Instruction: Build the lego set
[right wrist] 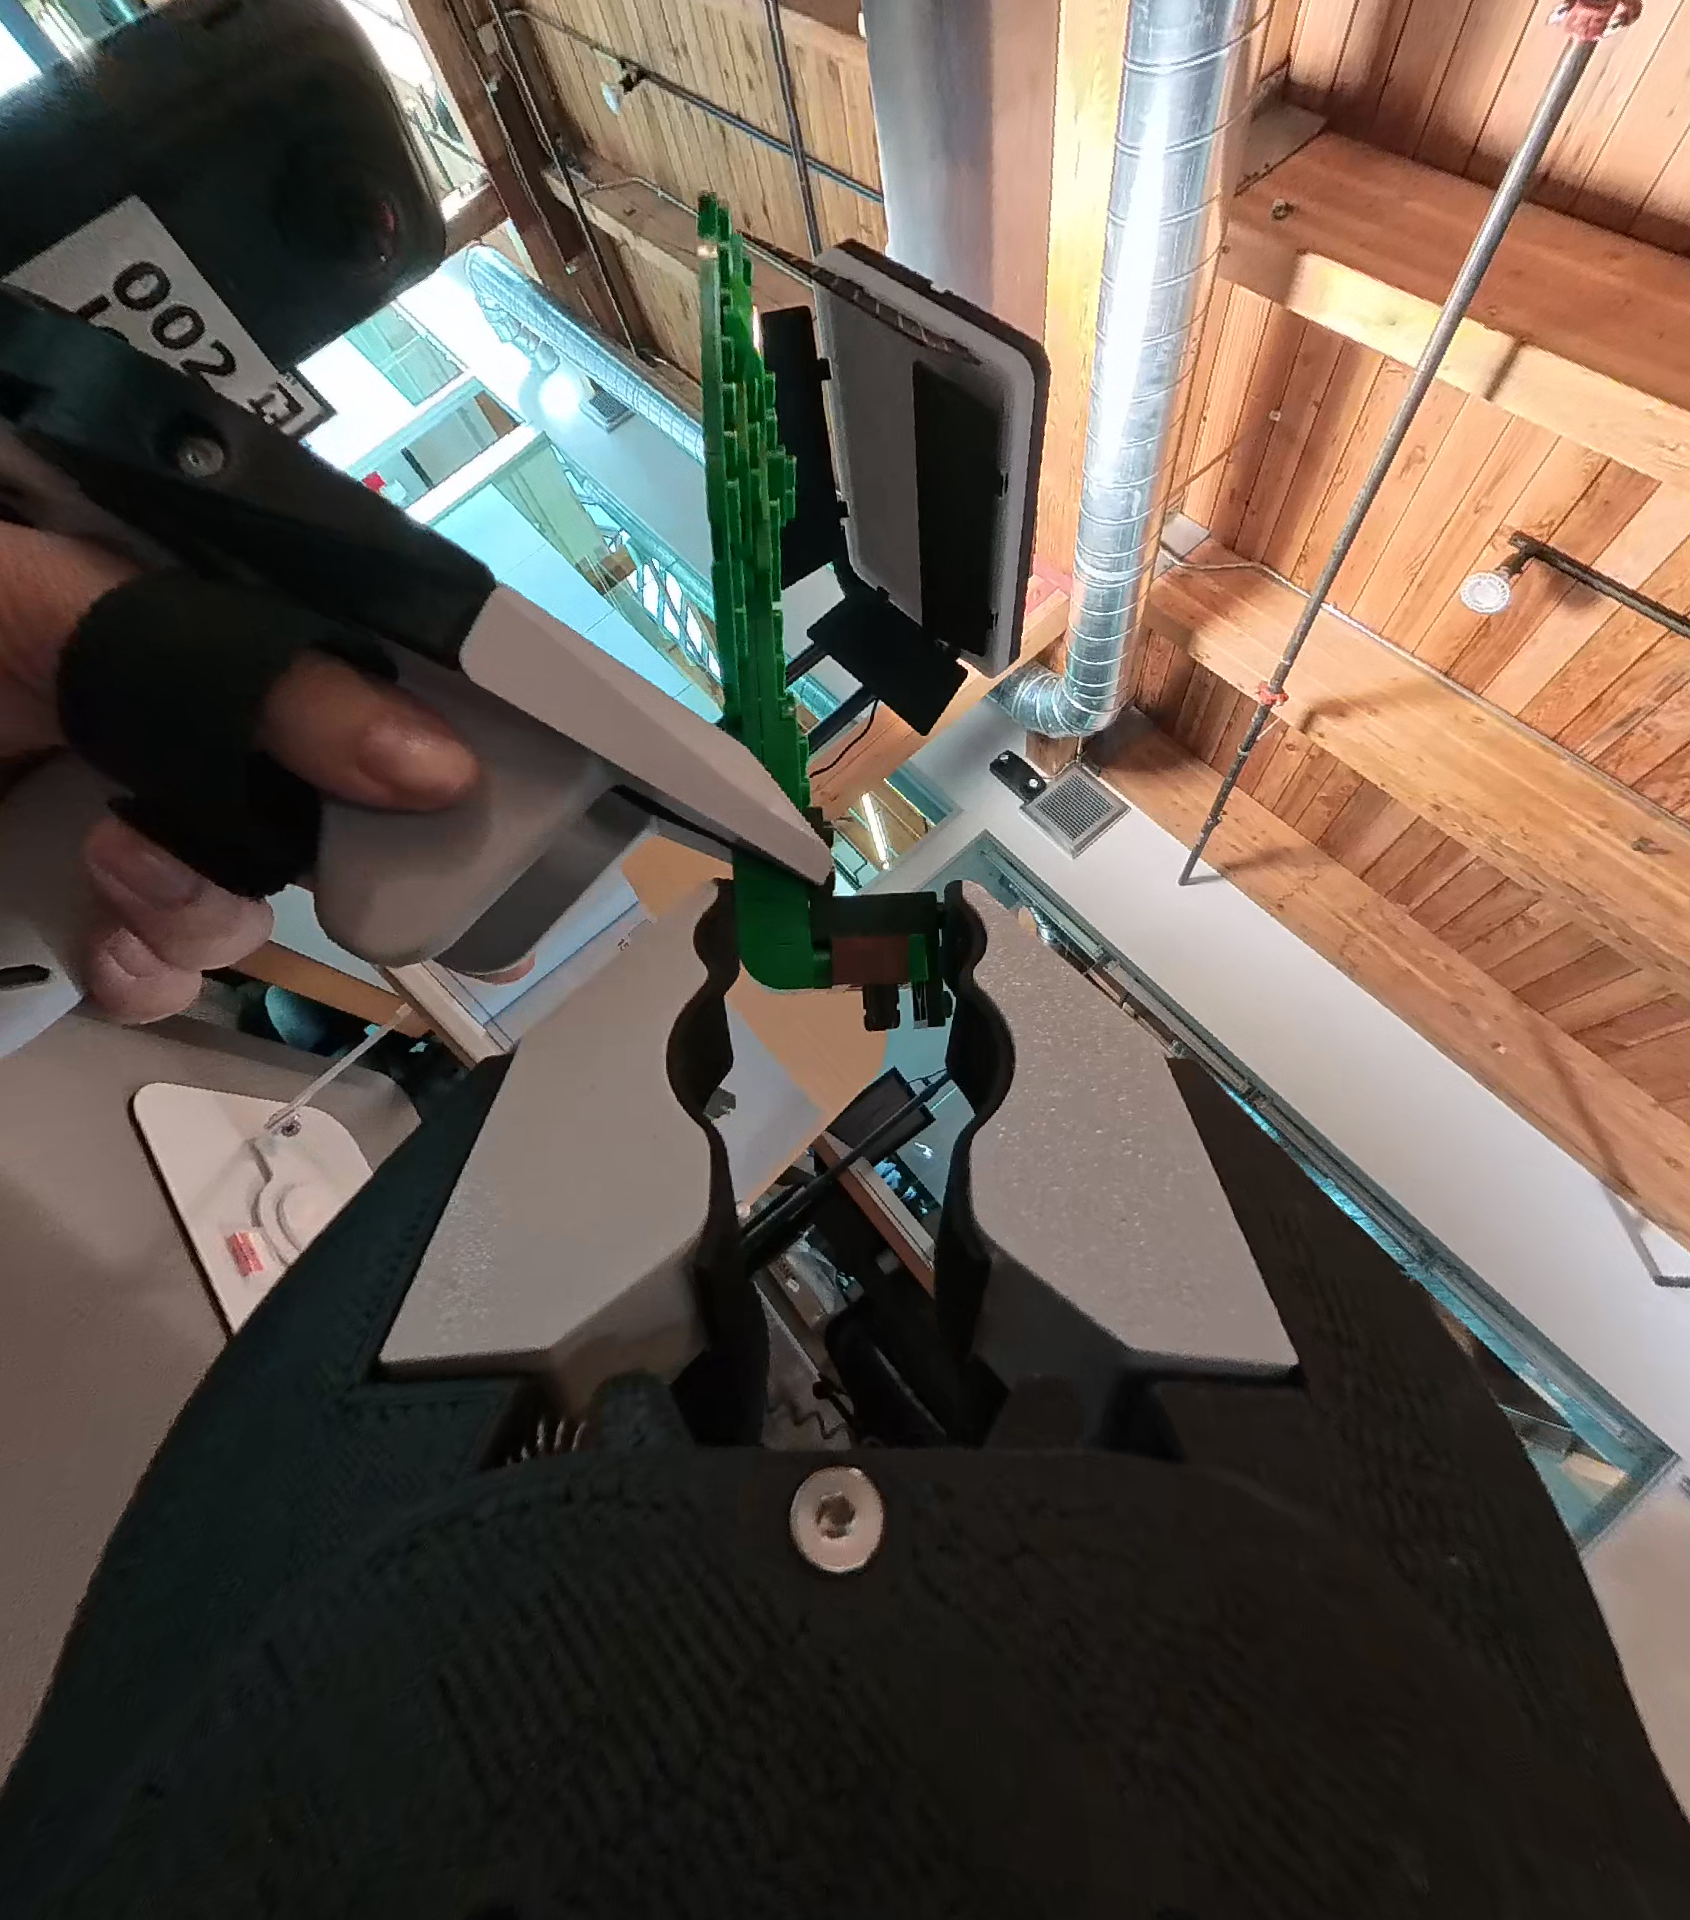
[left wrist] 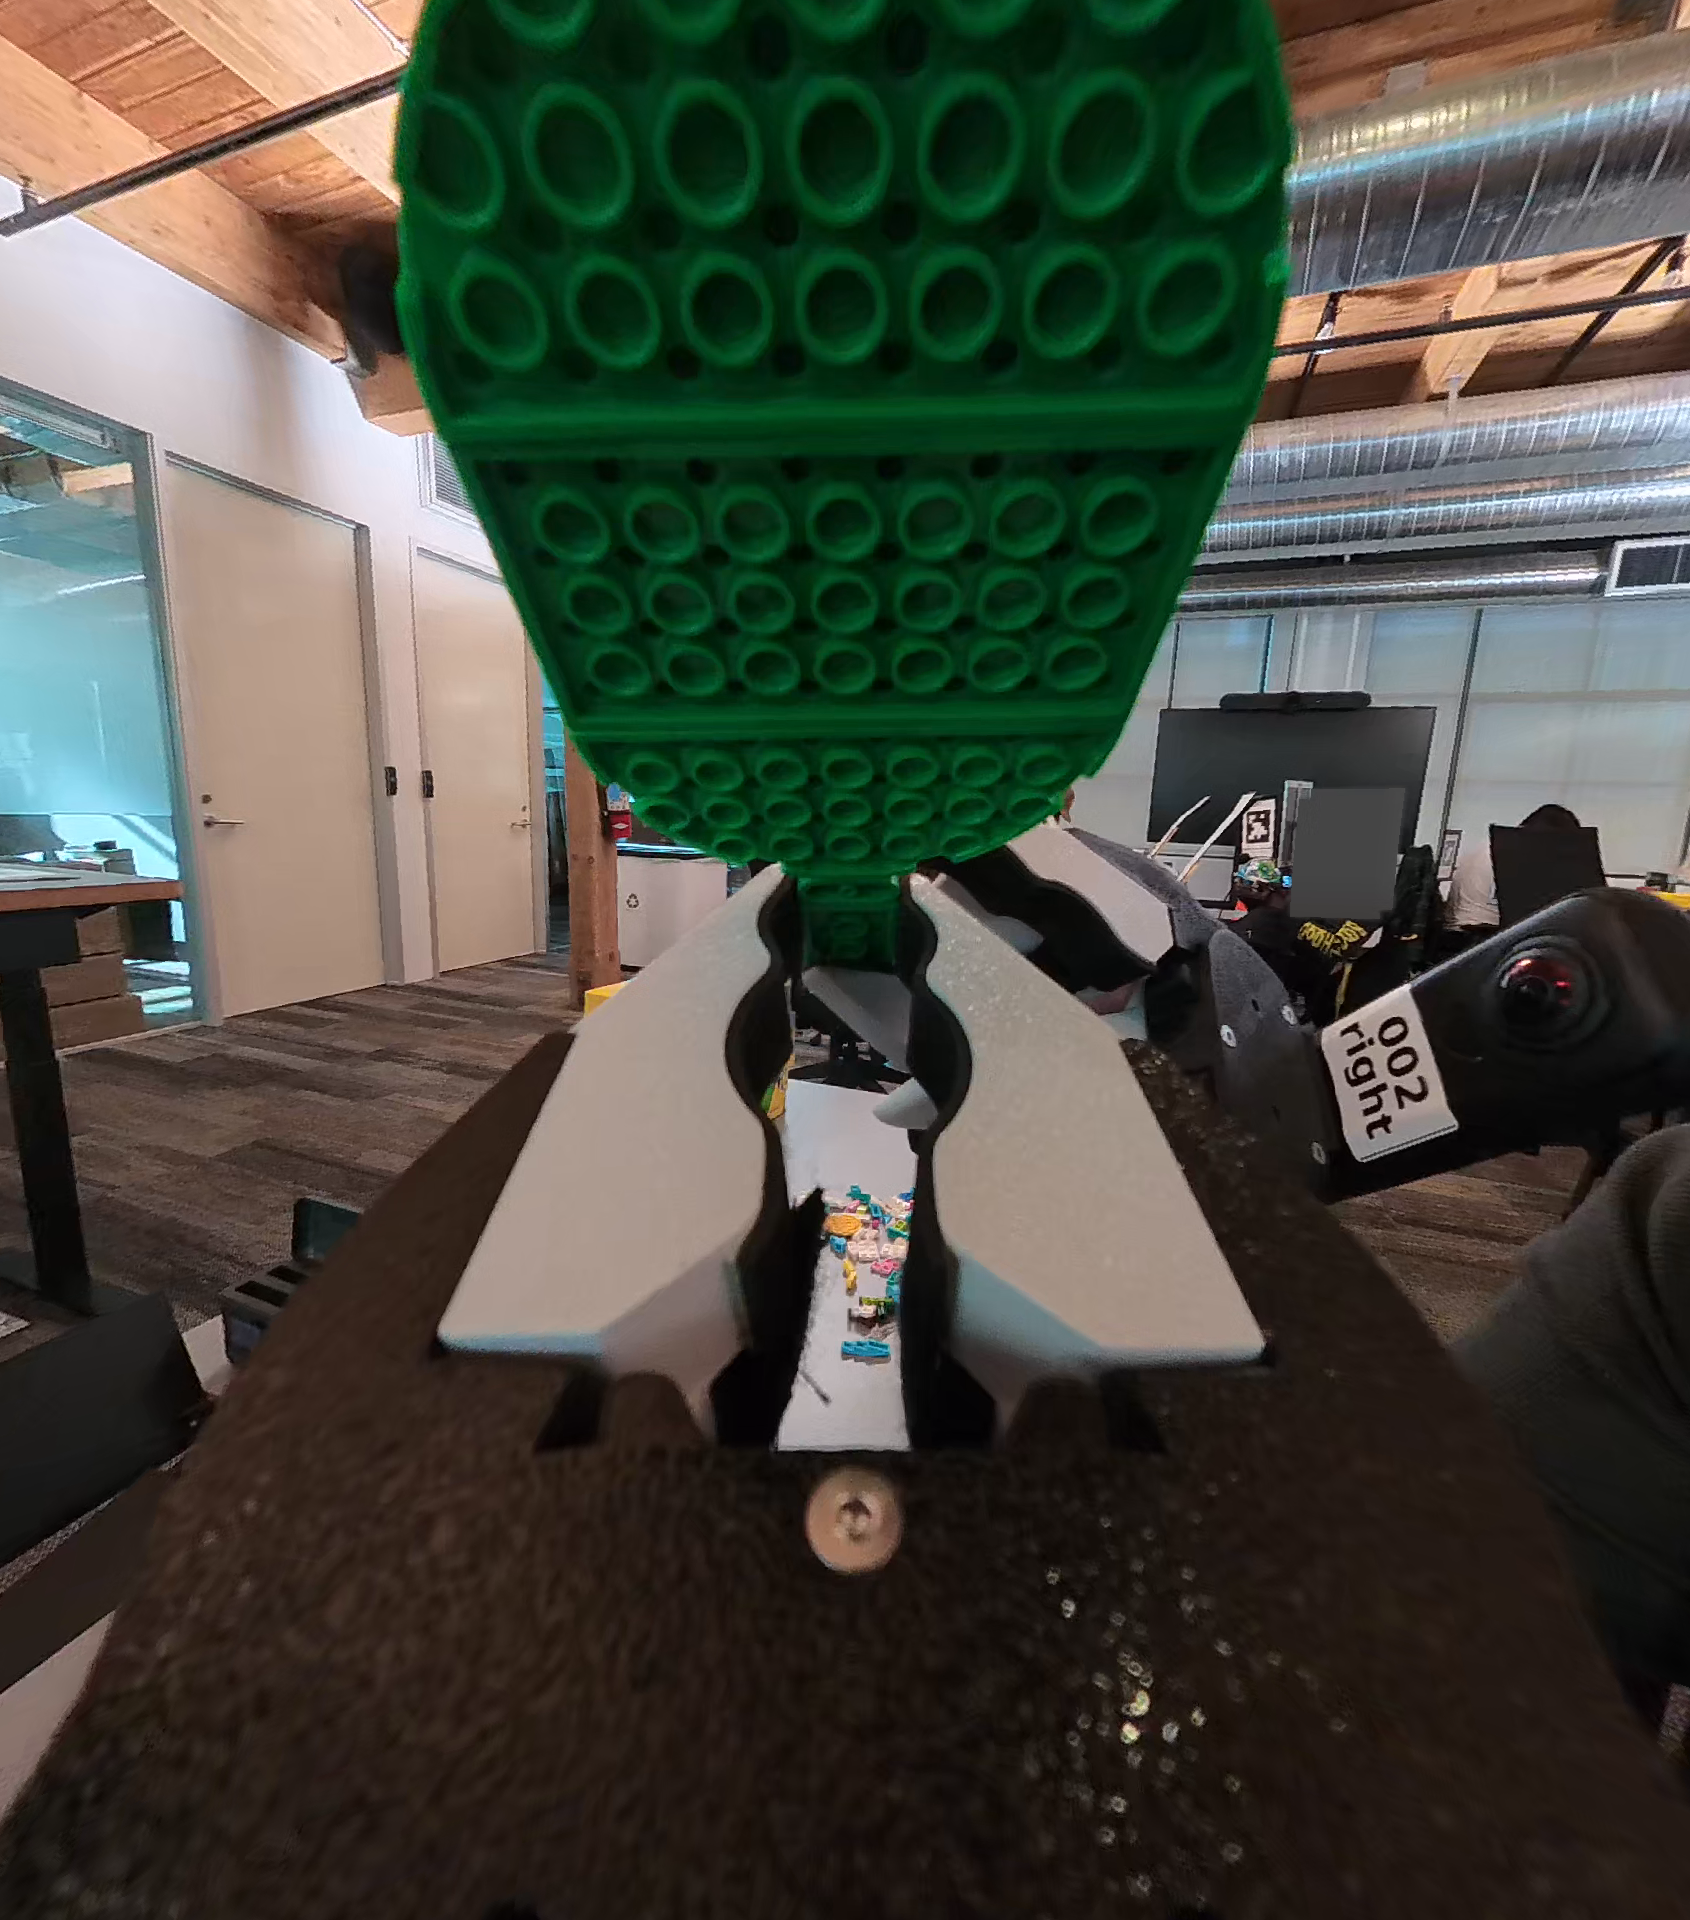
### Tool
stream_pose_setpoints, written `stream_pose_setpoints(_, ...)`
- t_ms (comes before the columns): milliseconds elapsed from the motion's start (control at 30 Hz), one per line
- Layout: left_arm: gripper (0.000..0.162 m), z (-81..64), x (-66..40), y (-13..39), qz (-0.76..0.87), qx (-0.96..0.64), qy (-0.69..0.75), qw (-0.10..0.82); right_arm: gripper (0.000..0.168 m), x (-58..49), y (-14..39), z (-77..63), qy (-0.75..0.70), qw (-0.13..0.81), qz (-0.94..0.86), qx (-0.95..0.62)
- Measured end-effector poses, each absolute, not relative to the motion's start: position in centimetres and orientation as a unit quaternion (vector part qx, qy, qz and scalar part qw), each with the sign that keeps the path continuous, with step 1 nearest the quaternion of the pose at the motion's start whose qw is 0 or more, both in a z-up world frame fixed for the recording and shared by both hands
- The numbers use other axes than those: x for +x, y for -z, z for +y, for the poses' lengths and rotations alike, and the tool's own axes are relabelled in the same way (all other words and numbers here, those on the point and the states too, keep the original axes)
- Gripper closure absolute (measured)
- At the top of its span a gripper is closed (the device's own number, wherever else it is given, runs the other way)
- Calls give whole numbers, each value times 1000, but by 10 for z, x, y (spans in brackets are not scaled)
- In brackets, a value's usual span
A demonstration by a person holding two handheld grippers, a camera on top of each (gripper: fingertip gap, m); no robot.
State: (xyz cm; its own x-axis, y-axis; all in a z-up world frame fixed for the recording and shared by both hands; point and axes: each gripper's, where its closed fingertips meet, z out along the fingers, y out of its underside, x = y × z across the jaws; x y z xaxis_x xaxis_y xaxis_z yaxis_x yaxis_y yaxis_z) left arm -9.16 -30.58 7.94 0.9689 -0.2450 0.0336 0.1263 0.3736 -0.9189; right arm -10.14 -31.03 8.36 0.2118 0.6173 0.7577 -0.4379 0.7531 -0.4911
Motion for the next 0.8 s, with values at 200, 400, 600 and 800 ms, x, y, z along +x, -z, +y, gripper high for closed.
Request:
stream_pose_setpoints(200,147,-305,-94,-78,48,-554,97,826,130,-104,-82,-310,-369,758,-530,-94)
stream_pose_setpoints(400,148,-302,-109,-74,25,-569,28,821,116,-108,-75,-317,-388,733,-551,-90)
stream_pose_setpoints(600,147,-298,-124,-66,7,-592,-30,806,115,-114,-69,-319,-354,742,-564,-78)
stream_pose_setpoints(800,147,-297,-132,-62,-1,-595,-37,803,114,-108,-72,-315,-364,735,-567,-75)
